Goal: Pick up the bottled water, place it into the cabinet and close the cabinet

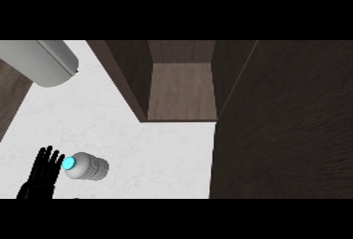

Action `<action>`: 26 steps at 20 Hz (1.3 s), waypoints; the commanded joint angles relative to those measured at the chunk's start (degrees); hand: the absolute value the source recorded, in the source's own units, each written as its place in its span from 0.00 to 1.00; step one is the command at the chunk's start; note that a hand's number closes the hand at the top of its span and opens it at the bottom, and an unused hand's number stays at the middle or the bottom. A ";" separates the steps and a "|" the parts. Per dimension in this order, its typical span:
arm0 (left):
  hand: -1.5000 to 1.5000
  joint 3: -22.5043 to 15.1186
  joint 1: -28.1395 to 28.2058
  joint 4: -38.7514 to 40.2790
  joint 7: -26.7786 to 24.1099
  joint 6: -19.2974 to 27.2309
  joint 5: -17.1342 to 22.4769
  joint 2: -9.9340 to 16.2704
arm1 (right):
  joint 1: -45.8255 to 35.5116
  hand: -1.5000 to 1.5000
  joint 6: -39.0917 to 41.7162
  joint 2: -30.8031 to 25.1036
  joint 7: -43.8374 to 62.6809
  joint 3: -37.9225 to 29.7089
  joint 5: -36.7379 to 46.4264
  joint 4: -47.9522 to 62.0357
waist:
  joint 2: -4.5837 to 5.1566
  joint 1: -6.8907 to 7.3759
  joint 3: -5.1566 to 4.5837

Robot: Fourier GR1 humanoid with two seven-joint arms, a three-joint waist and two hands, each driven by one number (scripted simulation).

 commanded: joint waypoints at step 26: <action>0.00 1.82 -20.05 40.48 -17.48 -13.35 -1.50 1.67 | -2.32 0.00 -0.58 -1.42 -0.92 -0.93 -1.73 1.85 | 0.22 -0.45 -0.10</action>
